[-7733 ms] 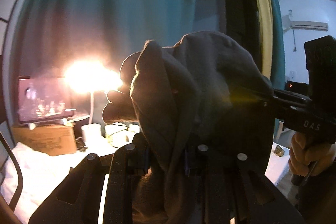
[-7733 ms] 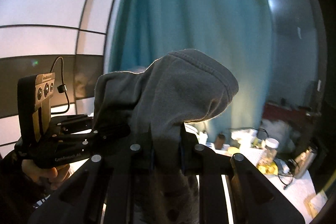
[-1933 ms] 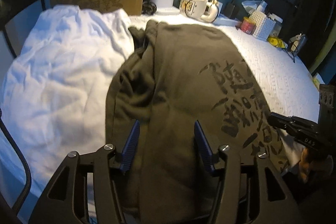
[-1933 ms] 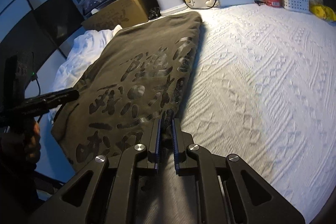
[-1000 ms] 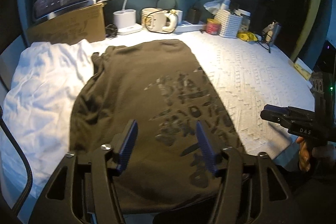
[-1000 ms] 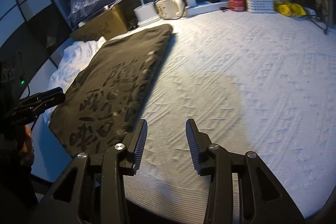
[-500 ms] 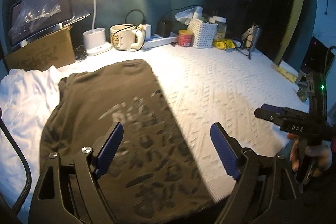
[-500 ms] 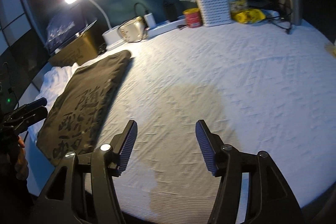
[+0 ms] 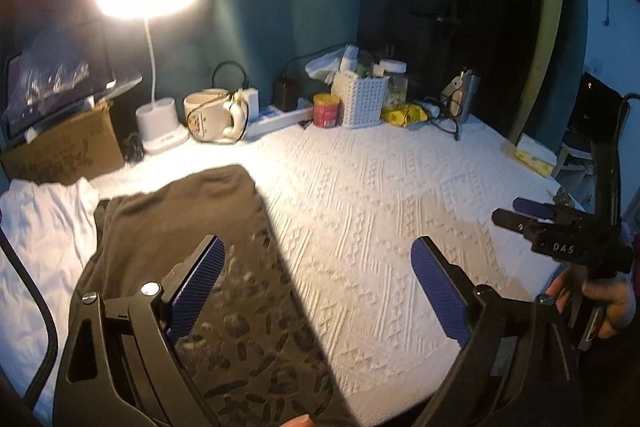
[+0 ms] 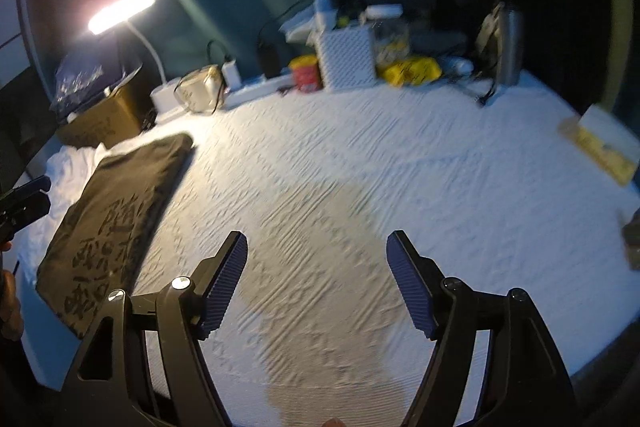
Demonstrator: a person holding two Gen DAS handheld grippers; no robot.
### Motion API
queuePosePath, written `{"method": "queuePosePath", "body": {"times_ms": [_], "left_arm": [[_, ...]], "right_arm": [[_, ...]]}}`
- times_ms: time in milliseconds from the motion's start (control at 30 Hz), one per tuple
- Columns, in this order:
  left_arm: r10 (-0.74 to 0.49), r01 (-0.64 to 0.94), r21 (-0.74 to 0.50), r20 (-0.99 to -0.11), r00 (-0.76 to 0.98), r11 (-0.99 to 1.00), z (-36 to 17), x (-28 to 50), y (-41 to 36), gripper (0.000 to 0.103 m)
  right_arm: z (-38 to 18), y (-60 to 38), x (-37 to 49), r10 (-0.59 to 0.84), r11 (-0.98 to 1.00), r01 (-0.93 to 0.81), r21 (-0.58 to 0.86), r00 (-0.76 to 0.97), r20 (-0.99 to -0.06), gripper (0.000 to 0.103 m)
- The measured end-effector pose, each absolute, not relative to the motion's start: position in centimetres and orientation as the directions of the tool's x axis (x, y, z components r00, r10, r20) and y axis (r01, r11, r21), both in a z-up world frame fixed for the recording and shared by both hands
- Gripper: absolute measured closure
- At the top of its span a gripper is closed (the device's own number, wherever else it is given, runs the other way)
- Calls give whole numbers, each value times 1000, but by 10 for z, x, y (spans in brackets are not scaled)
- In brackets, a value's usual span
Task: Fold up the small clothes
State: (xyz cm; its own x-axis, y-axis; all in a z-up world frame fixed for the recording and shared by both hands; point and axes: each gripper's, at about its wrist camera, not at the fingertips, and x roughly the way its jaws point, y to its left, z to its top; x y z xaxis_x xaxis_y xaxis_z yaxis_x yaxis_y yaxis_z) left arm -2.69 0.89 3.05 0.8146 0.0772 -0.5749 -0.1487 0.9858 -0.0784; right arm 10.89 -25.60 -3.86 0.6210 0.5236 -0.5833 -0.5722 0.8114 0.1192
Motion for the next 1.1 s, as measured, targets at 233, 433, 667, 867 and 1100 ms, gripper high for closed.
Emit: {"method": "queuePosePath", "body": {"times_ms": [233, 433, 667, 867, 1100], "left_arm": [[107, -148, -48, -481, 870, 988, 58, -31, 2, 8], [126, -154, -38, -404, 906, 987, 82, -34, 1, 1], [142, -148, 0, -289, 947, 989, 106, -46, -7, 1], [144, -142, 22, -216, 966, 990, 126, -53, -9, 1], [157, -154, 33, -158, 975, 988, 147, -61, -3, 1]], "right_arm": [[-3, -276, 112, 510, 832, -546, 96, 686, -519, 28], [29, -287, 106, 510, 840, -536, 82, 731, -454, 28], [58, -288, 99, 495, 848, -530, 25, 773, -396, 27], [84, -287, 85, 503, 846, -532, 3, 797, -334, 27], [111, -287, 64, 499, 849, -526, -42, 826, -261, 27]]}}
